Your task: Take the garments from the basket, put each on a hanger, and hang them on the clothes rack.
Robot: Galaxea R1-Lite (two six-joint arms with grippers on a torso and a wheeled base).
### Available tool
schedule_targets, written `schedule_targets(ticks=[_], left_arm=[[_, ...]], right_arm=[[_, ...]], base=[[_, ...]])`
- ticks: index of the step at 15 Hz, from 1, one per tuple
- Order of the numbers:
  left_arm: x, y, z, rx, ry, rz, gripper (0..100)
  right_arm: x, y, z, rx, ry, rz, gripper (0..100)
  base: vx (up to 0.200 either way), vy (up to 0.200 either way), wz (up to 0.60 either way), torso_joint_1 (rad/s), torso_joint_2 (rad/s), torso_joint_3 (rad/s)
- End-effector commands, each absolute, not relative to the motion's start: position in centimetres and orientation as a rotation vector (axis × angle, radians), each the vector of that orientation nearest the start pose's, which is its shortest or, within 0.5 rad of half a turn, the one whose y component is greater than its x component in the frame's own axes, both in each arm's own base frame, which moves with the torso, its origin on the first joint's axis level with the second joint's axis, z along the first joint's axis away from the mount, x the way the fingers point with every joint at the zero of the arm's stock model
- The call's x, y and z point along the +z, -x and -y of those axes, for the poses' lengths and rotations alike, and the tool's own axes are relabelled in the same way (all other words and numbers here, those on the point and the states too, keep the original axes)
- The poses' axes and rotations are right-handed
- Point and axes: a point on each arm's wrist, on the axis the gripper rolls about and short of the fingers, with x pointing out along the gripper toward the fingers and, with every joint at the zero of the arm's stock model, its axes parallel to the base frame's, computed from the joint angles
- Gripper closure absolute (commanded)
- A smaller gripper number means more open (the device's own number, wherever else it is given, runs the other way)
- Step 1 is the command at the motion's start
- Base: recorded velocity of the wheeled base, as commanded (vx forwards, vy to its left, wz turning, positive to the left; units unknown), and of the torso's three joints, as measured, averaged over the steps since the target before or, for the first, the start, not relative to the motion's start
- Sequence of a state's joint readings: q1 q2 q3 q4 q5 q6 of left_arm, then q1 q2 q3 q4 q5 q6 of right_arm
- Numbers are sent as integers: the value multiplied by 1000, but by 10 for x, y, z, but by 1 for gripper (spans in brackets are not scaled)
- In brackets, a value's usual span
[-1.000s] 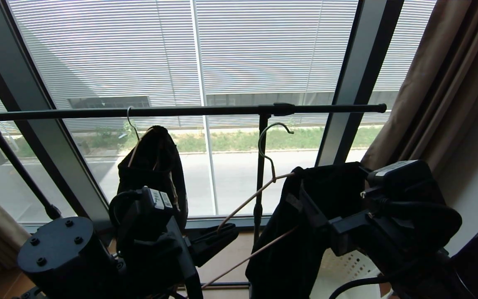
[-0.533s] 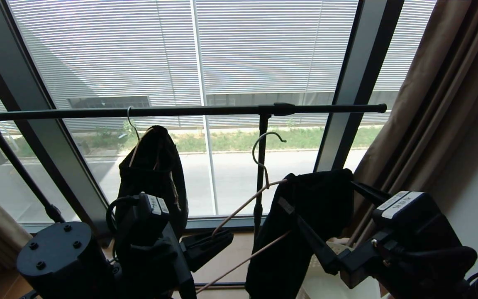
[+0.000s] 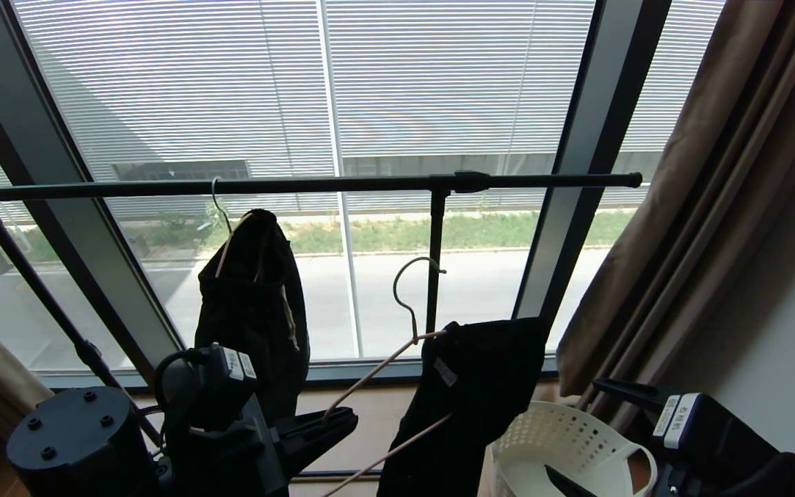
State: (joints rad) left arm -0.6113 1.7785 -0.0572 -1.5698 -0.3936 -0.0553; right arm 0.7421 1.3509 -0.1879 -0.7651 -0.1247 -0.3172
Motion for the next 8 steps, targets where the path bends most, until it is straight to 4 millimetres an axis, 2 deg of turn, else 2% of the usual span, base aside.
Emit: schedule_targets(ticks=[1,3,5,6,7,8], left_arm=[[94,-164,125,-996,34,-188,100],[93,-160,122,-997,34,-200,100],[97,-157,121,-1004,35,-183,100],[97,-157,121,-1004,35,-181,100],[99,-155,122,-1015,35,-175,100],[99,-153,123,-1026,34,-176,100]], right_arm=[[162,-150,-95,633,405,-257,0],[195,-155,-89,732,414,-297,0],[224,-162,-83,811,508,-322,0],[224,-163,-83,816,513,-323,0],[234,-175,-82,893,597,-356,0],[234,-185,-83,945,659,-384,0]], base=[[0,0,0,0,0,0],[0,0,0,0,0,0],[0,0,0,0,0,0],[0,0,0,0,0,0],[0,0,0,0,0,0],[0,0,0,0,0,0]])
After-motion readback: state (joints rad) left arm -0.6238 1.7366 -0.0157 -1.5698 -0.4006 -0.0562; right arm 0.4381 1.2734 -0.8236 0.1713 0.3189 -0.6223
